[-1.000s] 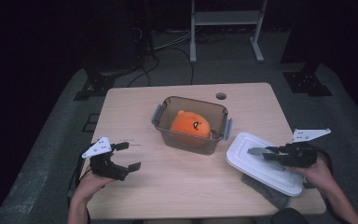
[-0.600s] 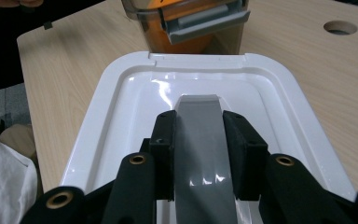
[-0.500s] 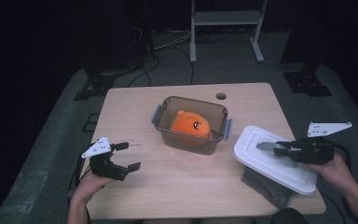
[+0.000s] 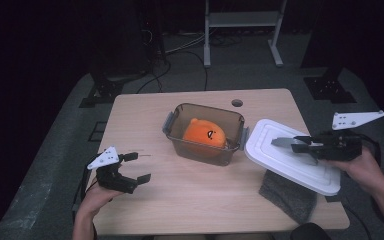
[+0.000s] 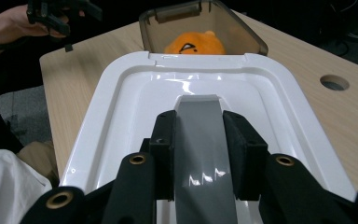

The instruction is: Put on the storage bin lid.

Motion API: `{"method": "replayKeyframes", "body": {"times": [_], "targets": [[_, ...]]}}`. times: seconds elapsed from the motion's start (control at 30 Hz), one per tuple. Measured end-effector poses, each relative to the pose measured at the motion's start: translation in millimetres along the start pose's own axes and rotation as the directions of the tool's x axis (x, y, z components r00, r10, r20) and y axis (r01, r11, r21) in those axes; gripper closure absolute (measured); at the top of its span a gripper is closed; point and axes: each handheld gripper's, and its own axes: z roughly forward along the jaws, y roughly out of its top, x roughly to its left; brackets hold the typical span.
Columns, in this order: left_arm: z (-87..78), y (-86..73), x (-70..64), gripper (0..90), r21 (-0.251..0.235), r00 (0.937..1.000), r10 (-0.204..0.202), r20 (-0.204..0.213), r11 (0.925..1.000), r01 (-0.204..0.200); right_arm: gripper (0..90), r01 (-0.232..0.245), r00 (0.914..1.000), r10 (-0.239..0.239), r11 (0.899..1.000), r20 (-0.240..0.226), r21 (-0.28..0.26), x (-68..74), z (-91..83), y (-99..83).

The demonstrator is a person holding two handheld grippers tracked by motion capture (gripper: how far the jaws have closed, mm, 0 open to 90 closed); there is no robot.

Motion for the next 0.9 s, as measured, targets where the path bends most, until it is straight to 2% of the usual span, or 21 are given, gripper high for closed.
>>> {"method": "replayKeyframes", "body": {"times": [0.5, 0.9], "targets": [[-0.8, 0.4, 0.0, 2.7, -0.008, 1.0, -0.002, 0.004, 1.0, 0.002, 65.7, 0.062, 0.996, -0.062, 0.998, -0.065, 0.0, 2.2, 39.7, 50.6], [-1.7, 0.7, 0.3, 2.7, -0.012, 1.0, -0.004, 0.005, 0.9999, 0.004, 65.6, 0.084, 0.9925, -0.083, 0.996, -0.089, -0.003, 2.8, 65.7, 83.3]]}}
